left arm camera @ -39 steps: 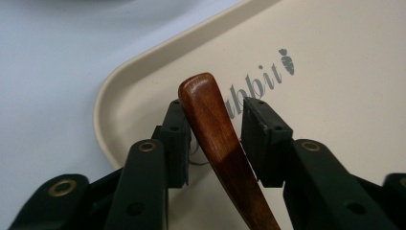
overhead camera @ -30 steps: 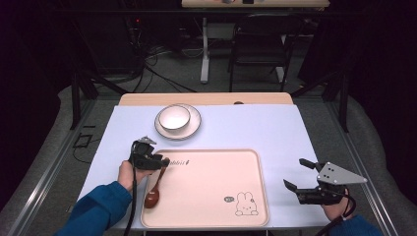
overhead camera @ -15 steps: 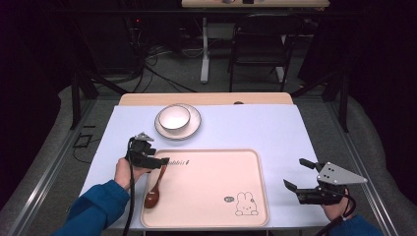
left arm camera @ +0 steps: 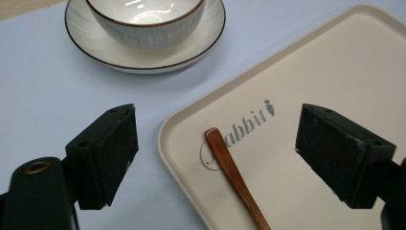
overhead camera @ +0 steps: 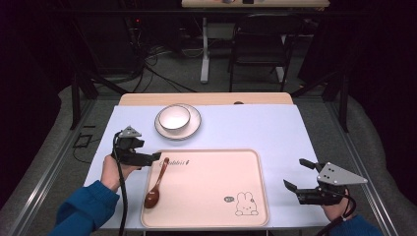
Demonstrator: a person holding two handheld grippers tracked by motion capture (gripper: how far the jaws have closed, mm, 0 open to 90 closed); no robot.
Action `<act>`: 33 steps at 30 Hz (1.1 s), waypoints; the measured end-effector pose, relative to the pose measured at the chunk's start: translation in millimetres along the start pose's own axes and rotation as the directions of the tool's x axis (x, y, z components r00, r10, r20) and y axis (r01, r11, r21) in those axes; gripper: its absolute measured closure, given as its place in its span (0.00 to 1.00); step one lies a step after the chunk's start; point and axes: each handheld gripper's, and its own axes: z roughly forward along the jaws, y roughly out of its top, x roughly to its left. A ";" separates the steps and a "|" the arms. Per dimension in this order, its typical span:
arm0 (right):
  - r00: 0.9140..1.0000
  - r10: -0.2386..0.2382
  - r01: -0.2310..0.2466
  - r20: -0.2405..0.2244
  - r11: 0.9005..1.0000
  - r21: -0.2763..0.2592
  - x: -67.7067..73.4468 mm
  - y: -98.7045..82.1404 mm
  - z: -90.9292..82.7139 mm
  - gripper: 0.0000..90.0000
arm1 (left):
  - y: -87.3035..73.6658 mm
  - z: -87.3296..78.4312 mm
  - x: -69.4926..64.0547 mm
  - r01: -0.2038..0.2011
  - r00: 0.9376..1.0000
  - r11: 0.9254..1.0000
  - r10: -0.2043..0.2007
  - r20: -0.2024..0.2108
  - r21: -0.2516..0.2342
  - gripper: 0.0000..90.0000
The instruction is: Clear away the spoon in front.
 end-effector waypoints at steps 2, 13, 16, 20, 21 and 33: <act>1.000 0.000 0.000 0.000 1.000 0.000 0.0 0.0 0.0 0.16 | -0.3 -4.1 -1.1 -0.005 1.000 1.000 0.005 -0.003 -0.009 0.15; 1.000 -0.001 0.001 0.000 1.000 0.001 0.2 0.0 -0.1 0.16 | -15.5 -45.0 -14.1 -0.021 0.999 0.997 0.019 -0.027 -0.077 0.11; 1.000 -0.002 0.002 -0.001 1.000 0.002 0.5 0.1 -0.1 0.16 | -24.4 -57.4 -18.3 -0.029 0.999 0.995 0.026 -0.036 -0.094 0.11; 1.000 -0.001 0.001 -0.002 1.000 0.001 0.5 0.1 -0.1 0.16 | -34.1 -68.0 -22.2 -0.045 0.997 0.993 0.038 -0.064 -0.108 0.10; 1.000 -0.001 0.001 -0.002 1.000 0.001 0.5 0.1 -0.1 0.16 | -34.1 -68.0 -22.2 -0.045 0.997 0.993 0.038 -0.064 -0.108 0.10; 1.000 -0.004 0.004 0.000 1.000 0.002 0.6 0.1 0.0 0.16 | -62.4 -83.0 -28.2 -0.025 0.995 0.990 0.010 -0.104 -0.140 0.08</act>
